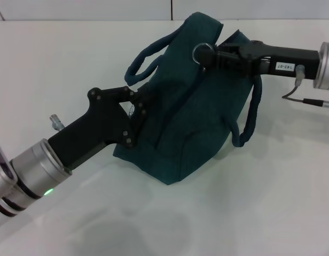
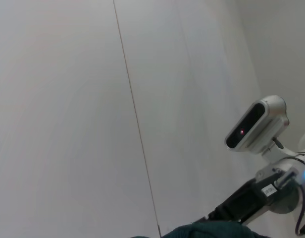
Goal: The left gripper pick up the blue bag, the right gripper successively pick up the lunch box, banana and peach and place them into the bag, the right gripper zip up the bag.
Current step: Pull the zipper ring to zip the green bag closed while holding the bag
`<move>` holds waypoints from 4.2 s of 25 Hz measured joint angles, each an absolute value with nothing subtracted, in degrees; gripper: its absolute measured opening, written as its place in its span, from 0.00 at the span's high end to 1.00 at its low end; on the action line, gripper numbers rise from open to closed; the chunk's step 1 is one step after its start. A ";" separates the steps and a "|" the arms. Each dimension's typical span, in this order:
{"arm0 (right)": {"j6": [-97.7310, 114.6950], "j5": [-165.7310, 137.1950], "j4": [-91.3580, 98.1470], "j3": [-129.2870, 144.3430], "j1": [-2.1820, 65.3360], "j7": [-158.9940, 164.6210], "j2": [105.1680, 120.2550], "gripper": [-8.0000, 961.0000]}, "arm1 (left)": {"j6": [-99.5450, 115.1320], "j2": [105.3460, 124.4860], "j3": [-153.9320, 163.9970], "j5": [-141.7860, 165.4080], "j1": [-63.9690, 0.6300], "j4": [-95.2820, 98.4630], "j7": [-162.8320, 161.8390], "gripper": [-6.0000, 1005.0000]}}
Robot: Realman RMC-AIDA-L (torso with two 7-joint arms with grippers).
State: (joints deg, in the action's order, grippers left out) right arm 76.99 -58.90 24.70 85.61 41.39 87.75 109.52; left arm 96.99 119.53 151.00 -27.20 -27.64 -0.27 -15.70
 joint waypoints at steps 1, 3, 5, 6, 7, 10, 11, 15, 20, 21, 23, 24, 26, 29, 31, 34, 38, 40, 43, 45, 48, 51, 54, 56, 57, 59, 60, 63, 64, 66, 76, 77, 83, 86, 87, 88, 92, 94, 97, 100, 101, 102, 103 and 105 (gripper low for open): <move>76.53 -59.09 24.83 85.58 41.35 87.36 109.66 0.62 | 96.97 119.53 151.00 -27.19 -27.66 -0.26 -15.70 0.95; 75.31 -59.25 25.06 85.51 41.23 85.87 110.49 0.69 | 96.93 119.53 150.99 -27.20 -27.70 -0.27 -15.69 0.95; 74.62 -59.25 25.18 85.50 41.19 84.94 110.92 0.77 | 96.93 119.53 151.00 -27.20 -27.70 -0.27 -15.68 0.95; 74.19 -59.25 25.26 85.50 41.15 84.21 111.23 0.81 | 96.93 119.53 151.03 -27.19 -27.70 -0.27 -15.68 0.95; 73.88 -59.26 25.28 85.50 41.10 83.03 111.59 0.84 | 96.93 119.53 151.07 -27.19 -27.70 -0.27 -15.67 0.95; 73.58 -59.24 25.71 84.92 40.42 79.14 112.45 0.91 | 96.93 119.53 151.12 -27.18 -27.64 -0.26 -15.66 0.95; 73.48 -59.26 26.12 84.43 40.01 78.08 112.73 0.92 | 96.93 119.53 151.13 -27.16 -27.57 -0.27 -15.64 0.95; 70.69 -59.40 30.23 81.17 35.39 70.98 114.86 0.97 | 96.93 119.48 151.25 -26.89 -27.28 -0.44 -15.14 0.95; 66.98 -58.70 34.10 80.47 30.98 66.25 115.89 0.97 | 96.93 119.52 151.48 -26.51 -27.17 -0.98 -14.44 0.95; 66.64 -58.18 33.95 80.47 30.81 65.57 115.91 0.97 | 96.93 119.50 151.52 -26.33 -27.17 -0.98 -14.29 0.95; 65.96 -56.77 33.33 80.47 30.44 63.85 115.94 0.97 | 96.93 119.43 151.57 -25.54 -27.29 -1.07 -14.01 0.95; 65.73 -55.99 33.07 80.46 30.18 63.12 115.95 0.97 | 96.94 119.38 151.57 -25.10 -27.38 -1.21 -13.90 0.95; 65.43 -54.12 32.70 80.38 29.54 61.65 116.00 0.97 | 97.00 119.28 151.59 -23.79 -27.66 -1.67 -13.53 0.95; 66.41 -51.81 32.61 80.40 28.89 60.63 116.08 0.97 | 97.03 119.27 151.64 -22.81 -27.74 -1.82 -12.94 0.95; 68.04 -50.99 32.60 80.41 28.60 60.50 116.07 0.97 | 97.03 119.29 151.86 -22.04 -27.90 -1.85 -12.26 0.95; 69.68 -50.91 32.61 80.51 28.77 60.48 116.05 0.97 | 97.02 119.41 152.20 -21.07 -28.41 -1.84 -11.89 0.96; 69.91 -50.89 32.85 81.00 28.99 60.46 116.07 0.97 | 96.95 119.69 151.65 -22.38 -28.11 -1.02 -11.86 0.99; 69.94 -50.89 32.85 81.01 29.00 60.44 116.09 0.97 | 96.90 119.84 151.47 -24.34 -27.37 0.09 -11.42 0.98; 69.96 -50.88 32.86 81.03 29.01 60.43 116.10 0.97 | 96.45 119.94 151.28 -25.96 -26.20 1.85 -9.13 0.98; 69.96 -50.88 32.87 81.04 29.00 60.42 116.10 0.97 | 94.96 120.06 151.15 -26.37 -25.79 3.12 -7.16 0.85; 69.96 -50.88 32.86 81.04 29.01 60.40 116.10 0.97 | 91.68 120.14 151.09 -26.40 -25.35 6.10 -5.41 0.75; 69.92 -50.88 32.86 81.04 29.01 60.38 116.11 0.97 | 89.23 120.15 151.03 -26.44 -25.53 8.02 -5.50 0.70; 69.86 -50.88 32.86 81.02 29.00 60.38 116.10 0.97 | 87.56 120.13 151.25 -25.99 -26.11 9.39 -5.93 0.64; 69.85 -50.89 32.83 80.89 29.00 60.37 116.10 0.97 | 87.53 120.01 151.54 -24.80 -26.24 10.01 -6.36 0.61; 69.85 -50.89 32.79 80.82 29.00 60.38 116.10 0.97 | 87.64 119.94 151.57 -24.13 -26.23 10.31 -6.69 0.59; 69.87 -50.89 32.76 80.69 29.00 60.38 116.10 0.97 | 88.03 119.79 151.58 -23.53 -26.16 10.49 -8.15 0.48; 69.87 -50.89 32.75 80.68 29.00 60.38 116.10 0.97 | 88.25 119.72 151.57 -23.43 -26.15 10.36 -8.82 0.43; 69.86 -50.89 32.72 80.68 29.00 60.37 116.10 0.97 | 89.78 119.43 151.31 -23.41 -26.14 9.31 -12.57 0.32; 69.86 -50.89 32.72 80.68 29.00 60.37 116.10 0.97 | 89.78 119.43 151.31 -23.41 -26.14 9.31 -12.57 0.31; 69.86 -50.89 32.70 80.68 29.01 60.37 116.10 0.97 | 89.83 119.61 151.08 -23.93 -26.15 8.97 -12.94 0.30; 70.10 -49.84 32.59 81.66 29.11 60.38 116.19 0.97 | 85.14 120.30 150.99 -25.02 -26.43 10.76 -12.75 0.30; 70.12 -49.63 32.59 81.97 29.03 60.38 116.19 0.97 | 84.96 120.30 150.99 -25.03 -26.36 10.91 -12.75 0.30; 70.87 -49.44 32.59 82.50 28.32 60.38 116.19 0.97 | 85.45 120.23 151.28 -24.66 -25.66 10.96 -13.11 0.36; 71.03 -49.42 32.59 82.52 28.08 60.38 116.19 0.97 | 86.21 120.23 151.39 -24.47 -25.14 10.98 -13.04 0.43; 71.06 -49.42 32.59 82.53 28.02 60.38 116.19 0.97 | 86.47 120.23 151.48 -24.36 -25.08 10.99 -13.05 0.48; 71.10 -49.41 32.60 82.54 27.98 60.38 116.19 0.97 | 86.52 120.23 151.51 -24.33 -25.07 10.99 -13.05 0.53; 71.57 -49.20 32.61 83.12 27.80 60.38 116.19 0.97 | 86.64 120.23 151.61 -23.19 -25.05 10.99 -13.13 0.71; 71.70 -48.58 32.61 83.69 27.73 60.38 116.19 0.97 | 86.64 120.23 151.65 -22.46 -25.15 10.99 -13.13 0.78; 71.74 -47.98 32.61 84.09 27.67 60.35 116.19 0.97 | 86.54 120.23 151.67 -22.10 -25.35 10.99 -13.14 0.87; 71.91 -47.96 32.58 84.81 27.65 60.34 116.19 0.97 | 86.57 120.12 151.69 -21.59 -25.35 10.99 -12.98 0.92; 72.20 -47.97 32.56 85.13 27.62 60.33 116.19 0.97 | 86.77 120.03 151.69 -21.11 -25.36 10.92 -12.87 0.93; 72.53 -48.04 32.53 85.33 27.60 60.33 116.19 0.97 | 87.06 119.96 151.69 -20.67 -25.36 10.81 -12.79 0.93; 73.11 -48.11 32.42 85.64 27.58 60.31 116.18 0.97 | 87.96 119.79 151.67 -20.10 -25.41 10.39 -12.78 0.94; 74.60 -48.26 32.16 86.25 27.53 60.28 116.18 0.97 | 90.70 119.50 151.54 -19.72 -25.41 8.77 -12.77 0.94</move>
